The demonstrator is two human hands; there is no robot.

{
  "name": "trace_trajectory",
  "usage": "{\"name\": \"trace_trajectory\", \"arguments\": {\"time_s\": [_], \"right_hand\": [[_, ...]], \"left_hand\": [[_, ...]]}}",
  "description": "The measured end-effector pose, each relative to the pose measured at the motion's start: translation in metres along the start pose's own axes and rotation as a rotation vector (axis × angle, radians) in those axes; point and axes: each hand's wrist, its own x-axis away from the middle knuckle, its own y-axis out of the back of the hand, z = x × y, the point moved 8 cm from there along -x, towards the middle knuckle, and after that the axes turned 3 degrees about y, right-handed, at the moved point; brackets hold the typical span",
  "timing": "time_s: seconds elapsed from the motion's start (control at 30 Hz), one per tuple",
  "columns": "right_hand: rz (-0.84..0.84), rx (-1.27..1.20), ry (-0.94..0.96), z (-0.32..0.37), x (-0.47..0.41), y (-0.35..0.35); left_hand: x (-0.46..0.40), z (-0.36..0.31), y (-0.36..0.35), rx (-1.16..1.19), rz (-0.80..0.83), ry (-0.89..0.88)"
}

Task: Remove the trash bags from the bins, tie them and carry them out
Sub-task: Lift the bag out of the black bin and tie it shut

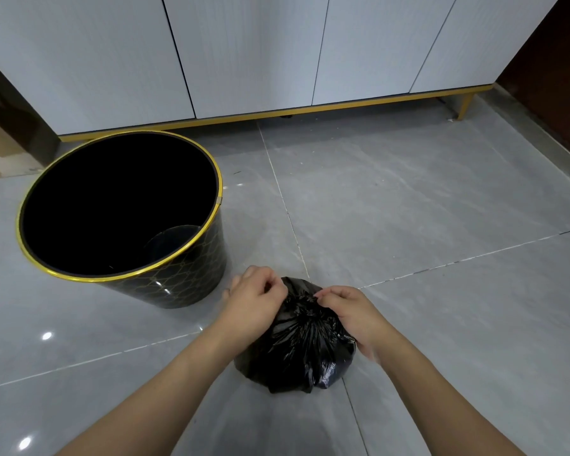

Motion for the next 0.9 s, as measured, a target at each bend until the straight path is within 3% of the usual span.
{"name": "trace_trajectory", "arguments": {"time_s": [0.1, 0.27, 0.4, 0.47, 0.53, 0.63, 0.77, 0.9], "right_hand": [[-0.014, -0.078, 0.004, 0.001, -0.001, 0.001], [0.029, -0.157, 0.048, 0.005, 0.001, -0.003], [-0.012, -0.235, 0.062, 0.003, -0.003, 0.004], [-0.093, -0.091, 0.13, 0.005, -0.006, 0.013], [-0.191, 0.109, 0.22, 0.01, -0.007, 0.024], [-0.341, 0.29, 0.341, 0.023, -0.005, 0.042], [-0.418, 0.327, 0.372, 0.025, -0.004, 0.058], [-0.375, 0.398, 0.286, 0.021, -0.01, 0.053]], "left_hand": [[0.009, -0.004, -0.01, -0.117, 0.038, -0.086], [0.009, -0.006, -0.018, -0.214, 0.023, -0.059], [0.011, 0.001, -0.015, 0.395, 0.111, 0.267], [0.014, 0.006, -0.013, 0.602, 0.134, 0.433], [0.016, 0.004, -0.009, 0.693, 0.165, 0.49], [0.011, 0.006, 0.008, 0.503, 0.134, 0.41], [0.005, 0.026, 0.034, -0.04, -0.006, 0.291], [0.009, 0.034, 0.034, -0.149, -0.054, 0.229]]}}
